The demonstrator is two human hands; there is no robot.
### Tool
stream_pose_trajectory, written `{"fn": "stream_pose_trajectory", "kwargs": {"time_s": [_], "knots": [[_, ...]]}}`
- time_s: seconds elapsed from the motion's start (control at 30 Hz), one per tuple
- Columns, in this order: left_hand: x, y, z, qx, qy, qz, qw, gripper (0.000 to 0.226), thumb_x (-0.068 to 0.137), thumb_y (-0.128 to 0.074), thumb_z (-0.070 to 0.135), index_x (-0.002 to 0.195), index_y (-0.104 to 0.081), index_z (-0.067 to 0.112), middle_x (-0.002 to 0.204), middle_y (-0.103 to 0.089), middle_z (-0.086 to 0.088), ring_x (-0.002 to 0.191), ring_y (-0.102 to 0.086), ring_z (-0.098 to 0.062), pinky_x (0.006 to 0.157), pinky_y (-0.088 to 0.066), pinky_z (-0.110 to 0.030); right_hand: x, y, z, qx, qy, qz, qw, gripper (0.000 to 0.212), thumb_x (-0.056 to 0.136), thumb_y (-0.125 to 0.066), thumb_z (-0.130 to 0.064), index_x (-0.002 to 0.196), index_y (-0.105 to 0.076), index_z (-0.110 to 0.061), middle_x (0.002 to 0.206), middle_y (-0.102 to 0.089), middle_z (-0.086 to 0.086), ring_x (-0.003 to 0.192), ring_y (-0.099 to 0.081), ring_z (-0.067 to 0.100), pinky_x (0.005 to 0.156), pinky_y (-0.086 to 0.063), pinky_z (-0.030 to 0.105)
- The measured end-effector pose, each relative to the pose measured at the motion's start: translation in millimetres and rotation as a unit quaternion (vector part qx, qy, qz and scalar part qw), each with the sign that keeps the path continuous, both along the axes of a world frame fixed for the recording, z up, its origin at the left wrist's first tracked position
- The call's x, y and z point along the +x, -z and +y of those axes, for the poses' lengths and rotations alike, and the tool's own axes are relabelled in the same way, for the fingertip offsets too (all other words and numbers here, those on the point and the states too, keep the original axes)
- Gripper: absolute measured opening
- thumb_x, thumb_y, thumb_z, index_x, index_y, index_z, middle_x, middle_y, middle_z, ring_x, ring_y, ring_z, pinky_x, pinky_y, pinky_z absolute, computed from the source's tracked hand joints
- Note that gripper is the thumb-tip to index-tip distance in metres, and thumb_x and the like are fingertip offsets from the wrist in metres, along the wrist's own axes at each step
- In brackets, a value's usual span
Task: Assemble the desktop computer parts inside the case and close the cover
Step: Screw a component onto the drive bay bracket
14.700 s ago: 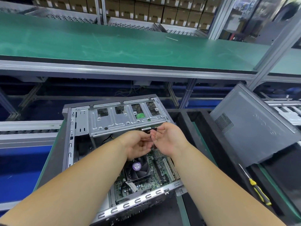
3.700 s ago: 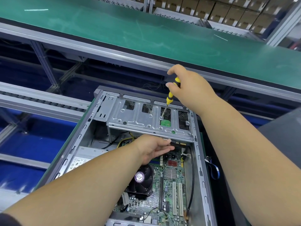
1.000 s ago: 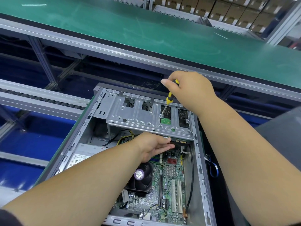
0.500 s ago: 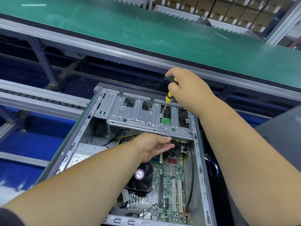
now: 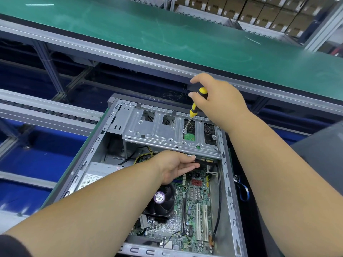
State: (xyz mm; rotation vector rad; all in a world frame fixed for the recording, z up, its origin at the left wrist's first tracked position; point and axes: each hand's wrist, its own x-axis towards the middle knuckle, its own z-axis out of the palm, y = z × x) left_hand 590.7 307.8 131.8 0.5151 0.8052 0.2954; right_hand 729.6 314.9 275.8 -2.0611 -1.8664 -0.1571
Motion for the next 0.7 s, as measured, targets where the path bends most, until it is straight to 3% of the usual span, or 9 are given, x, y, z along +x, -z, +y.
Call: {"fn": "stream_pose_trajectory", "kwargs": {"time_s": [0.13, 0.27, 0.37, 0.5, 0.57, 0.63, 0.7], "knots": [[0.3, -0.2, 0.3, 0.001, -0.001, 0.002, 1.0, 0.014, 0.085, -0.067, -0.005, 0.098, -0.064, -0.008, 0.104, -0.07, -0.019, 0.092, -0.072, -0.029, 0.074, -0.06, -0.026, -1.0, 0.5, 0.4, -0.02, 0.005, -0.009, 1.0, 0.027, 0.099, -0.041, -0.054, 0.103, -0.059, -0.034, 0.08, -0.067, -0.012, 0.083, -0.058, 0.017, 0.065, -0.045, 0.032], [0.3, -0.3, 0.4, 0.002, 0.003, 0.001, 1.0, 0.013, 0.085, -0.067, -0.005, 0.098, -0.064, -0.007, 0.1, -0.071, -0.017, 0.093, -0.072, -0.028, 0.076, -0.06, -0.027, 0.1, -1.1, 1.3, -0.02, -0.026, 0.032, 0.999, 0.031, 0.096, -0.045, -0.03, 0.124, -0.059, -0.031, 0.104, -0.054, -0.009, 0.089, -0.05, 0.017, 0.071, -0.037, 0.032], [0.1, 0.0, 0.4, 0.002, 0.004, 0.003, 1.0, 0.013, 0.084, -0.068, -0.005, 0.097, -0.064, -0.007, 0.096, -0.072, -0.017, 0.092, -0.072, -0.028, 0.075, -0.06, -0.027, 1.0, -2.1, 0.4, 0.001, -0.021, 0.019, 1.0, 0.035, 0.097, -0.052, -0.039, 0.131, -0.052, -0.033, 0.086, -0.049, -0.011, 0.083, -0.048, 0.019, 0.068, -0.034, 0.03], [-0.1, -0.8, 0.0, 0.004, 0.004, 0.003, 1.0, 0.01, 0.085, -0.067, -0.005, 0.095, -0.064, -0.007, 0.094, -0.072, -0.016, 0.092, -0.073, -0.028, 0.074, -0.06, -0.026, -0.2, -0.7, 0.3, -0.014, 0.012, -0.031, 0.999, 0.035, 0.097, -0.043, -0.059, 0.116, -0.059, -0.034, 0.08, -0.058, -0.009, 0.083, -0.055, 0.02, 0.063, -0.037, 0.031], [-0.2, -1.6, -0.3, 0.007, 0.005, 0.003, 1.0, 0.009, 0.086, -0.066, -0.005, 0.095, -0.064, -0.007, 0.096, -0.072, -0.017, 0.092, -0.072, -0.028, 0.074, -0.06, -0.026, -1.1, 0.8, -0.8, -0.014, -0.001, -0.023, 1.0, 0.032, 0.1, -0.039, -0.054, 0.111, -0.059, -0.032, 0.086, -0.064, -0.008, 0.085, -0.057, 0.021, 0.062, -0.037, 0.031], [-0.3, -2.2, -0.6, 0.008, 0.005, 0.002, 1.0, 0.008, 0.086, -0.066, -0.006, 0.094, -0.065, -0.007, 0.097, -0.071, -0.017, 0.093, -0.072, -0.028, 0.074, -0.06, -0.026, -0.5, 1.1, -1.1, -0.016, -0.013, 0.006, 1.0, 0.027, 0.097, -0.044, -0.04, 0.119, -0.058, -0.03, 0.103, -0.064, -0.007, 0.095, -0.057, 0.021, 0.07, -0.038, 0.031], [-0.7, -2.5, -0.8, 0.009, 0.004, 0.003, 1.0, 0.007, 0.086, -0.065, -0.006, 0.093, -0.065, -0.007, 0.098, -0.071, -0.017, 0.093, -0.072, -0.028, 0.075, -0.06, -0.027, -0.2, 0.6, -0.8, -0.023, -0.019, 0.019, 0.999, 0.037, 0.091, -0.052, -0.031, 0.128, -0.054, -0.03, 0.108, -0.058, -0.008, 0.098, -0.054, 0.02, 0.075, -0.038, 0.031]]}}
